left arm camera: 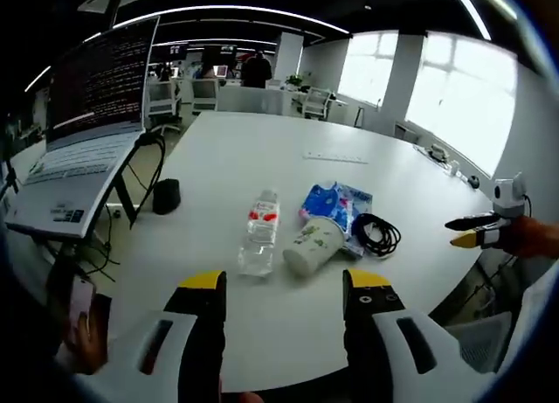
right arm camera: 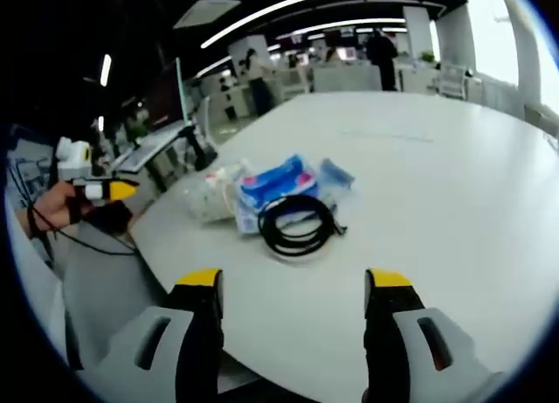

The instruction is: Arrange the tabletop items into an orderly group along one side of the table until the central work area is clear of visible clutter.

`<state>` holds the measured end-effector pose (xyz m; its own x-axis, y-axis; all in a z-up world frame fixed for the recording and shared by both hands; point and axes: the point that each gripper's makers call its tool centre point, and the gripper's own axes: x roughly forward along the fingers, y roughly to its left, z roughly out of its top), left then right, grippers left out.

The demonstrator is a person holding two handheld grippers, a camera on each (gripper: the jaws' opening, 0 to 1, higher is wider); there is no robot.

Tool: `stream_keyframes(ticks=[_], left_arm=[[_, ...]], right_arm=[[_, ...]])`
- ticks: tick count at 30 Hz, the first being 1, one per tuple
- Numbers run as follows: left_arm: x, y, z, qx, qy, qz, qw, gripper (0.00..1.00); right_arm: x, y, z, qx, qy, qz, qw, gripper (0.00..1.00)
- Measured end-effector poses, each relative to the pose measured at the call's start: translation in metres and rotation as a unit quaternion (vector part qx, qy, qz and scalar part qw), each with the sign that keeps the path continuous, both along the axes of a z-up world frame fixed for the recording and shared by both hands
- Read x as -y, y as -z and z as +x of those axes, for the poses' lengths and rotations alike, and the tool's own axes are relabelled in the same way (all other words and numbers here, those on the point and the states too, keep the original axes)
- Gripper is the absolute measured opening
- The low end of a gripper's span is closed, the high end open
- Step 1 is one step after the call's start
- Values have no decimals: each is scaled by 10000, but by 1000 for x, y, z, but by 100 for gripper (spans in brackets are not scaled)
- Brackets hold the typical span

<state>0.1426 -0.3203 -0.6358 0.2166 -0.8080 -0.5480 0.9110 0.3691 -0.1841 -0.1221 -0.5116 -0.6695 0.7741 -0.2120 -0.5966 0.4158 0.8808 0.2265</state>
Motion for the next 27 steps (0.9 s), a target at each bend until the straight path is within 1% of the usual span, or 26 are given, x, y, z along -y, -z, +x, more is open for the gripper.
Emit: stream_keyframes(ticks=[3,9,17,23,27], left_arm=[[-1,0,2,46,-1,5,10000,54],[-4,-3,4,32,-33,-38,10000,54],[-9,-4,-1,0,-38,-3,10000,53],[-9,-3,-2,-64,-61,-13,10000,53],[-7,-3,-1,-57,-46,-1,10000,53]], right_arm=[[1,-2,0,19,26,-28,10000,64],[-1,-1,0,-16,2,-38,10000,64],[-6,2,-1,-33,18,8,10000,63],[-8,3,-3,-29,57,53,10000,62],[-8,3,-4,-30,68,58,10000,62]])
